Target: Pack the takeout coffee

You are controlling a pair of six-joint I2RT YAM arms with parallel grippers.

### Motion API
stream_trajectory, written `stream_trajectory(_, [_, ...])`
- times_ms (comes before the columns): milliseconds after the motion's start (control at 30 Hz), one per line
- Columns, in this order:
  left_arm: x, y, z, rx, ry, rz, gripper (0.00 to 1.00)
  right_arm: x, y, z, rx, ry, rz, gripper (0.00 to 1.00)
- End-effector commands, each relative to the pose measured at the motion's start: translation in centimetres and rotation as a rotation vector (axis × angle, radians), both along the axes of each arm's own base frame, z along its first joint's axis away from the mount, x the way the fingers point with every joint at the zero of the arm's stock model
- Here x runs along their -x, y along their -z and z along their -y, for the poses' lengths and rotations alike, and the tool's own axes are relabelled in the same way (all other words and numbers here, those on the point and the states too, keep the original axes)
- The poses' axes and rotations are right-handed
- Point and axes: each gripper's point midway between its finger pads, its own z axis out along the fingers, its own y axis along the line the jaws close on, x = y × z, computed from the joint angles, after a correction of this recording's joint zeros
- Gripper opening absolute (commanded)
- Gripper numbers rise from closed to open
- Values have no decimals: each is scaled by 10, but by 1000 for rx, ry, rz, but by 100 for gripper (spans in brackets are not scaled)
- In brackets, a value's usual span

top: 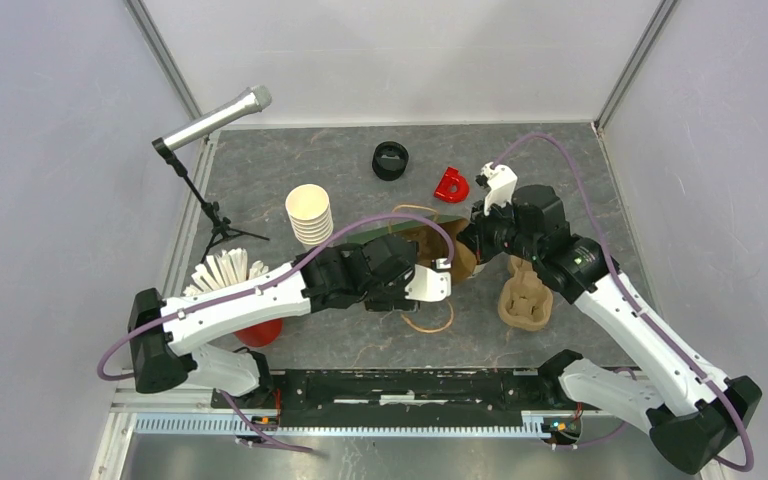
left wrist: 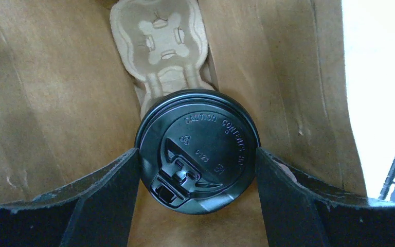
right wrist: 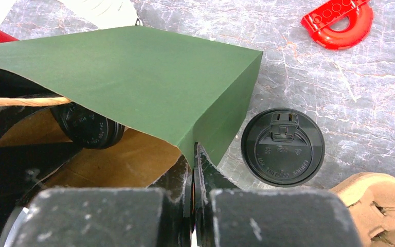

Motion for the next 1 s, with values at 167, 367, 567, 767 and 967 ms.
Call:
stream_trajectory(167, [-17,-28,15,-47,53,93,41,9,-4,-3,-24,-40,20,0])
stream_trajectory(367, [-16,-24,17,-73,59,72,41,12,2,-5,-22,-57,18,0])
stream_trajectory(567, [-16,-10,8,-160,63,56,41,18,12,-4,-1,-96,16,0])
stream_trajectory(767, [-16,-4,3,-179,54,54,41,22,24,-1,29,-107,9,0])
stream_trajectory(967, [-20,6,-5,-212,26,82,41,21,23,-2,27,-120,17,0])
